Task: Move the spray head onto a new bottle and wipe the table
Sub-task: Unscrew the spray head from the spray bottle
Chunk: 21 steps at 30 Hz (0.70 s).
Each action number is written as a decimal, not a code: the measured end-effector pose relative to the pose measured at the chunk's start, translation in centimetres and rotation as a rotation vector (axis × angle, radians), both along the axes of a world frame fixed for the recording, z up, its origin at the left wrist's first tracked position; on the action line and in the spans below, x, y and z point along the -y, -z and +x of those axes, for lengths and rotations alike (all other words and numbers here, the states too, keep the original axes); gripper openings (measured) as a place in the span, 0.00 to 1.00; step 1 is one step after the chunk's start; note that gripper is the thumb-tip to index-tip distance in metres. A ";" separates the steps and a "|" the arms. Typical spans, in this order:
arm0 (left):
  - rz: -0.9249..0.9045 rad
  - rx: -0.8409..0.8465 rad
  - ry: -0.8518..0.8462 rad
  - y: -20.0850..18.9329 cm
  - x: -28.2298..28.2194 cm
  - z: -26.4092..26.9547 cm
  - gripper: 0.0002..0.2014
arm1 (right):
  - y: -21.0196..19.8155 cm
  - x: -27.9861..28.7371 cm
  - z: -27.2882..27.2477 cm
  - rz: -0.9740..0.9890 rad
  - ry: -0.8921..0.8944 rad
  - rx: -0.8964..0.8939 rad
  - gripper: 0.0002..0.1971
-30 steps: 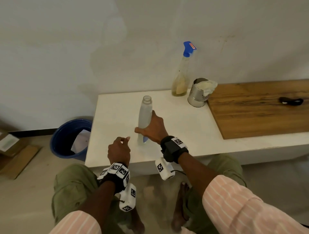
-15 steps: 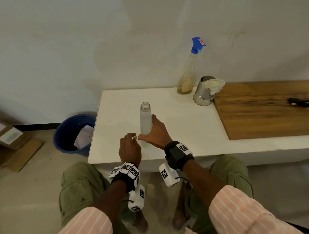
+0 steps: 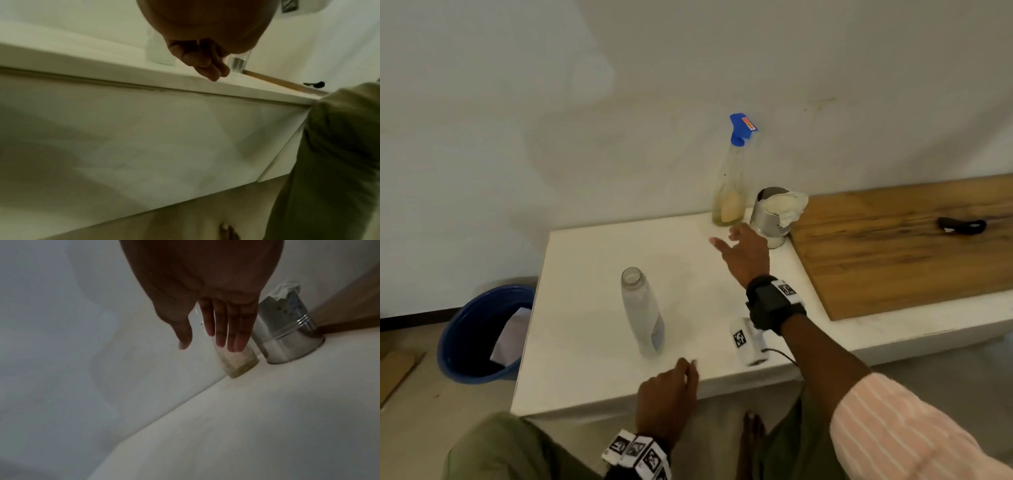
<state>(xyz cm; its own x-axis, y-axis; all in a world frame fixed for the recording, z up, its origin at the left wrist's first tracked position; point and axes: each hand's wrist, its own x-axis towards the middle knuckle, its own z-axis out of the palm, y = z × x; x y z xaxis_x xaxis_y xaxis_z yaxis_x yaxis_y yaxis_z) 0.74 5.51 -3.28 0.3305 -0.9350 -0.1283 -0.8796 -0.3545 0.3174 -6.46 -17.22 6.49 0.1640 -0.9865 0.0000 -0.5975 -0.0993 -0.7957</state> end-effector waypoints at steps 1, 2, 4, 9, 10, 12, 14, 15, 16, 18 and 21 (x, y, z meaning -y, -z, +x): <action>-0.052 -0.009 0.040 0.0 0.7 -0.7 0.15 | -0.2 1.2 0.5 -0.061 0.006 -0.027 0.26; -0.124 -0.023 0.081 -0.3 1.6 -1.2 0.12 | -0.5 2.3 1.1 -0.114 0.005 -0.050 0.26; -0.217 -0.074 0.114 -0.4 3.7 -1.8 0.10 | -1.0 4.3 2.5 -0.167 0.031 -0.038 0.32; -0.076 -0.009 0.077 0.5 9.5 -1.5 0.40 | -1.4 9.0 5.8 -0.110 0.178 0.022 0.50; -0.041 0.006 0.050 0.7 10.1 -1.5 0.40 | -1.3 9.8 6.3 -0.087 0.188 0.012 0.52; 0.016 -0.008 0.033 0.6 10.8 -1.7 0.38 | -1.0 11.0 7.0 -0.056 0.200 -0.003 0.55; 0.065 -0.018 0.044 0.3 10.9 -1.8 0.38 | -0.7 11.9 7.3 -0.035 0.207 0.001 0.53; 0.056 -0.012 0.055 0.4 10.9 -1.8 0.39 | -0.5 12.2 7.4 -0.038 0.215 -0.007 0.51; 0.045 0.003 0.062 0.4 10.9 -1.8 0.38 | -0.3 12.4 7.3 -0.060 0.227 -0.017 0.46; 0.048 0.038 0.069 0.6 11.0 -1.8 0.39 | -0.1 12.5 7.2 -0.101 0.251 -0.034 0.36; 0.057 0.045 0.077 0.7 11.0 -1.7 0.37 | -0.1 11.4 7.0 -0.133 0.242 -0.028 0.31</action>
